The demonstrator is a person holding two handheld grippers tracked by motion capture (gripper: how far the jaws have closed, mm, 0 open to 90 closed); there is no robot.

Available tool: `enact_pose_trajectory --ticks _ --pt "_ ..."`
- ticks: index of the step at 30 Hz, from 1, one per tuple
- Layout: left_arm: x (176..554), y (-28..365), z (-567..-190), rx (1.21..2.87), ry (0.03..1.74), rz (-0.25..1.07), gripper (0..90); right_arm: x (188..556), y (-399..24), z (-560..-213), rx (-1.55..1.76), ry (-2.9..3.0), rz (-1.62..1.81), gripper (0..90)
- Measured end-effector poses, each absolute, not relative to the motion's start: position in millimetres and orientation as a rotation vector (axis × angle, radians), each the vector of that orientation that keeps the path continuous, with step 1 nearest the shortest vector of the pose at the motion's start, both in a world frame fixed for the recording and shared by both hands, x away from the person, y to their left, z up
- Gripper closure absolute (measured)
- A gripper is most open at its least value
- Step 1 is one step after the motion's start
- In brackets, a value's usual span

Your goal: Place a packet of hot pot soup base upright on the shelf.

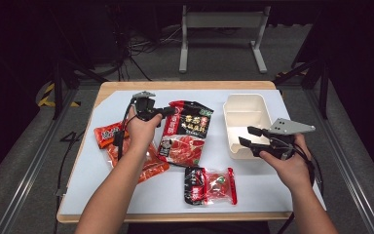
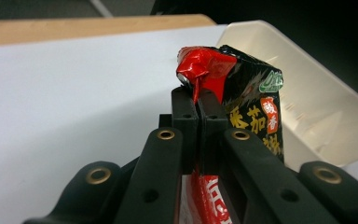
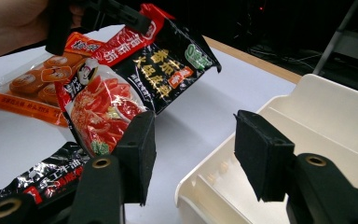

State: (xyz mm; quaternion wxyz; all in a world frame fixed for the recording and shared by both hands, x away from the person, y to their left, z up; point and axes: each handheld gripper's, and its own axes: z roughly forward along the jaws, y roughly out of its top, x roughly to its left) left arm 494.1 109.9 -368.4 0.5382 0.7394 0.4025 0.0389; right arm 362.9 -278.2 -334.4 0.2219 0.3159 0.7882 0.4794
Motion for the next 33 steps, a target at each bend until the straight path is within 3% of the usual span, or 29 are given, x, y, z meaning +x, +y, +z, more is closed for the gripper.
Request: enact_pose_trajectory --ticks 22,33 --pt "423.9 105.1 -319.5 1.660 0.687 0.338 88.4 358.4 -268.4 -328.6 0.862 2.196 1.354 50.2" --pt "389.2 113.8 -318.7 1.584 0.628 0.438 88.3 359.6 -250.8 -321.6 0.873 2.196 1.448 49.9"
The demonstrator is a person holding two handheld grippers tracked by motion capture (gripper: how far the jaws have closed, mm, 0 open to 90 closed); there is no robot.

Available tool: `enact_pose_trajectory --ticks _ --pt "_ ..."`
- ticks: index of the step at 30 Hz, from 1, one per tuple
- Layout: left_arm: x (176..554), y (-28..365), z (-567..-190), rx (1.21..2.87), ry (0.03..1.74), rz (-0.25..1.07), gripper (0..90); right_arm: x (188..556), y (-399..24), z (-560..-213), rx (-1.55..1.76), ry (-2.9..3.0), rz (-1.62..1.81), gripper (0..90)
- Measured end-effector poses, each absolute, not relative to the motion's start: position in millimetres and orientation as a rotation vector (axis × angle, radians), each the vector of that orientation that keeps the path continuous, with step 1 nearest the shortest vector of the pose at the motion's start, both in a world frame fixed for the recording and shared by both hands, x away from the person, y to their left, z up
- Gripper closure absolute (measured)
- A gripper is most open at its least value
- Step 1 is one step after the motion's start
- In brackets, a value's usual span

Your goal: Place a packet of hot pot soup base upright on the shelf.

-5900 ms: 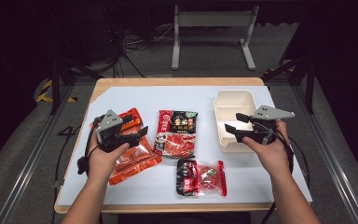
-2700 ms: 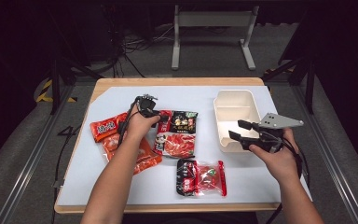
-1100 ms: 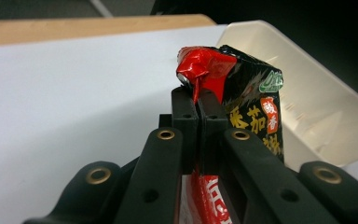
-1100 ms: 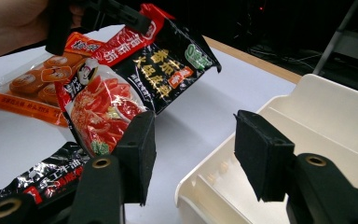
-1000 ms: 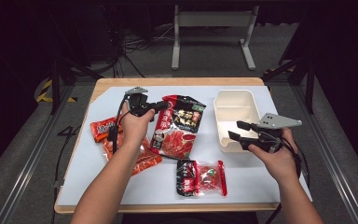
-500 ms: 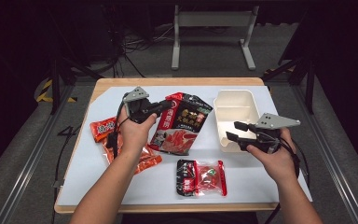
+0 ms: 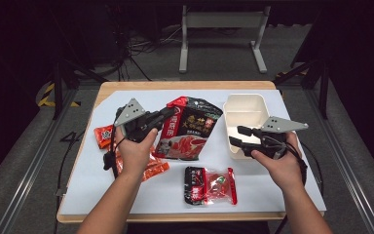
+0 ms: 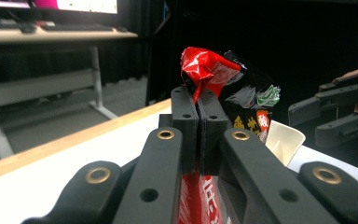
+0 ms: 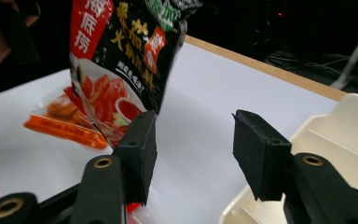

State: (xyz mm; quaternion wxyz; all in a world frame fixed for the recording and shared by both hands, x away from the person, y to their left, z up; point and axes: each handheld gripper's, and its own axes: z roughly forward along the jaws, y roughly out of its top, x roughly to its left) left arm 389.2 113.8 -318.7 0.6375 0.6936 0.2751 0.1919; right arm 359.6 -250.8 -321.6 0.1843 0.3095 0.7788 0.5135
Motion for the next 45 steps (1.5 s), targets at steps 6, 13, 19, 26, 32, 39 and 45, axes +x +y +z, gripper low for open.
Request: enact_pose_trajectory --ticks 6,13,19,26,32,39,45 --pt "384.8 116.5 -318.3 1.576 0.631 0.429 88.3 362.1 -240.3 -314.1 0.860 2.199 1.500 49.0" --pt "380.8 117.3 -318.8 1.556 0.633 0.435 88.2 374.7 -222.8 -309.4 0.882 2.192 1.607 48.0" --pt "378.8 117.6 -319.8 1.541 0.635 0.406 88.2 382.2 -214.1 -306.8 0.893 2.194 1.609 48.2" --pt "374.0 115.0 -318.5 1.529 0.616 0.403 87.9 386.5 -202.6 -303.9 0.930 2.247 1.588 56.1" --pt "372.0 112.1 -318.3 1.523 0.609 0.394 87.8 388.9 -194.7 -299.7 0.923 2.270 1.567 56.1" --pt "370.2 108.9 -319.2 1.533 0.607 0.388 87.7 390.3 -190.2 -295.8 0.910 2.300 1.536 65.8" --pt "371.9 109.4 -320.7 1.532 0.621 0.383 87.2 388.4 -190.1 -289.9 0.851 2.320 1.461 76.3"
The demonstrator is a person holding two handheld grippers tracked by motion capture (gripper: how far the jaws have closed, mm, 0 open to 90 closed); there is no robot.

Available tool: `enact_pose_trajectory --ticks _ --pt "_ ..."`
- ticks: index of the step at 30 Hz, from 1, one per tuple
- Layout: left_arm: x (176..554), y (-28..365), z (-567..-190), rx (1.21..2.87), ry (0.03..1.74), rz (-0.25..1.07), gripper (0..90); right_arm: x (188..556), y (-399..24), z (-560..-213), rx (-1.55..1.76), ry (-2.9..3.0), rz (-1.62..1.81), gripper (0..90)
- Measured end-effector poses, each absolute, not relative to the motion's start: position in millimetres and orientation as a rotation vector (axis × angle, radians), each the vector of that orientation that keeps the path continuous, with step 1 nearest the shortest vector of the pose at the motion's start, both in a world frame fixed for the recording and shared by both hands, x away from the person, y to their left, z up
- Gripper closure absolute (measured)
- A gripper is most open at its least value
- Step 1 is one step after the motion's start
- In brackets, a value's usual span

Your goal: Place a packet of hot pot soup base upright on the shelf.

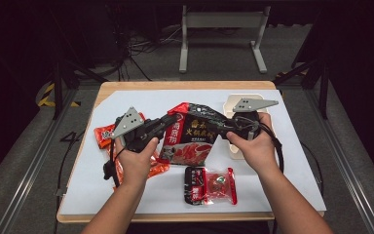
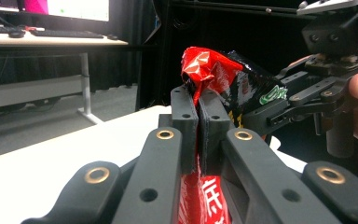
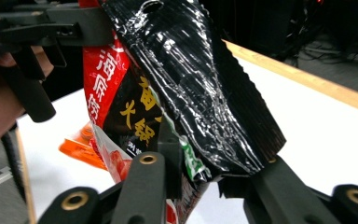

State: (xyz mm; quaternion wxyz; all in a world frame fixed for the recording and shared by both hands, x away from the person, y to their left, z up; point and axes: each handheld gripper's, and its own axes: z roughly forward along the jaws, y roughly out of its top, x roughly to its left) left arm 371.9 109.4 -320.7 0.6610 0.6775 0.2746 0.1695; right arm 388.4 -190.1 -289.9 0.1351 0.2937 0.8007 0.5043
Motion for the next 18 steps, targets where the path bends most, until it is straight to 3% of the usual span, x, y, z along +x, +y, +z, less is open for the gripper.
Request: enact_pose_trajectory --ticks 11,15,18 --pt "375.7 111.2 -320.8 1.530 0.614 0.362 82.9 386.8 -191.1 -279.3 0.770 2.315 1.396 80.3" --pt "375.8 112.2 -320.5 1.543 0.644 0.383 76.0 387.7 -191.4 -274.6 0.765 2.314 1.389 80.4" --pt "377.7 114.1 -320.7 1.549 0.660 0.377 65.1 388.3 -190.7 -270.0 0.752 2.304 1.357 80.5"
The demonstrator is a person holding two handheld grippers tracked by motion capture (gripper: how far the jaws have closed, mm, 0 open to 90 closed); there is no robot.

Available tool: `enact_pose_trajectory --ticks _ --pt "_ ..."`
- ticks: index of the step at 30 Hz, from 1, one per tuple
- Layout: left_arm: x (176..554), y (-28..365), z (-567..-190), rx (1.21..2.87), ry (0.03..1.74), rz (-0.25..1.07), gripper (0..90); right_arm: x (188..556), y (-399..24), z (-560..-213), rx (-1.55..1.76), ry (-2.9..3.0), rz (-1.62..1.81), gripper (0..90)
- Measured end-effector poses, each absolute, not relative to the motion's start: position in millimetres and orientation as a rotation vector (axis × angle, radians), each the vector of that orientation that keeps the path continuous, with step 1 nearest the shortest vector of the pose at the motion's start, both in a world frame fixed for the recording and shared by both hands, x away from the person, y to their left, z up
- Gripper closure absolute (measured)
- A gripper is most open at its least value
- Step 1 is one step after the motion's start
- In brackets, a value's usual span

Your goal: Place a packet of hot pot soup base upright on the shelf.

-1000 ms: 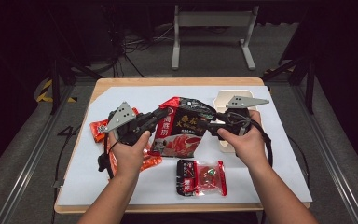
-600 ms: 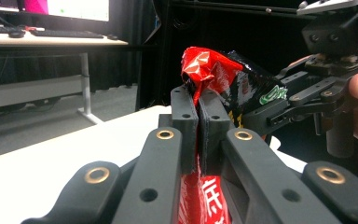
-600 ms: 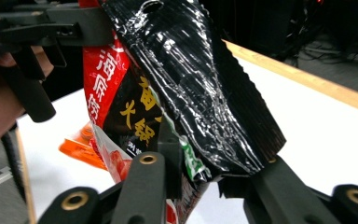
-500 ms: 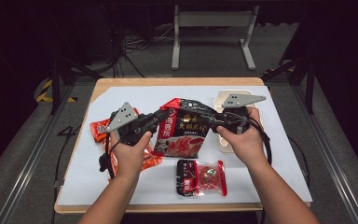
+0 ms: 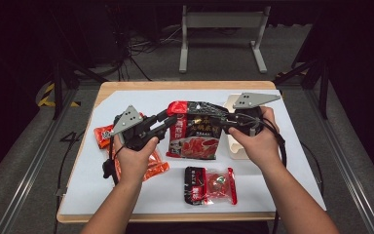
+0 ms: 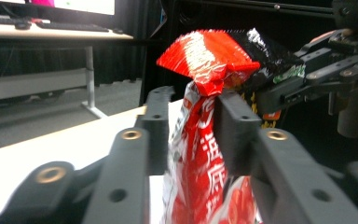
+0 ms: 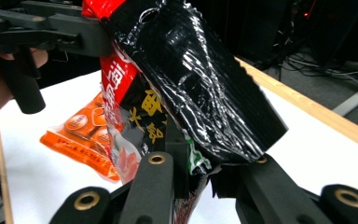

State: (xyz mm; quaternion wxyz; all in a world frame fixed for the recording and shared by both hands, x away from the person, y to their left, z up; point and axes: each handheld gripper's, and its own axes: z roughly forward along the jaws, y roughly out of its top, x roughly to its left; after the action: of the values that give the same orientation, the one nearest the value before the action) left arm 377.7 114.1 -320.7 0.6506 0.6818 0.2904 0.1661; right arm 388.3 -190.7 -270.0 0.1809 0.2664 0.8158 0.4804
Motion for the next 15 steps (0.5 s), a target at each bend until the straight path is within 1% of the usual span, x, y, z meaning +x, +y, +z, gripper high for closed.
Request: enact_pose_trajectory --ticks 2,3,5,7,8,12,15 --pt "380.0 116.2 -321.5 1.560 0.670 0.388 59.6 389.4 -192.0 -267.1 0.747 2.300 1.352 80.6" --pt "381.6 117.5 -322.4 1.579 0.683 0.401 55.3 390.7 -193.8 -264.6 0.750 2.294 1.355 80.6" --pt "382.7 118.7 -323.4 1.595 0.698 0.411 50.6 392.3 -195.4 -262.1 0.747 2.294 1.356 80.5" --pt "385.1 122.1 -325.5 1.613 0.720 0.415 49.8 395.8 -197.9 -256.5 0.743 2.287 1.346 80.5" --pt "386.5 125.2 -326.5 1.622 0.733 0.427 47.0 398.6 -200.3 -250.6 0.730 2.277 1.326 80.4" --pt "388.1 131.3 -327.6 1.635 0.750 0.438 42.7 404.5 -207.3 -239.6 0.703 2.256 1.297 80.4" --pt "388.5 136.4 -328.6 1.641 0.767 0.446 41.6 407.5 -211.6 -234.9 0.697 2.249 1.292 80.4"
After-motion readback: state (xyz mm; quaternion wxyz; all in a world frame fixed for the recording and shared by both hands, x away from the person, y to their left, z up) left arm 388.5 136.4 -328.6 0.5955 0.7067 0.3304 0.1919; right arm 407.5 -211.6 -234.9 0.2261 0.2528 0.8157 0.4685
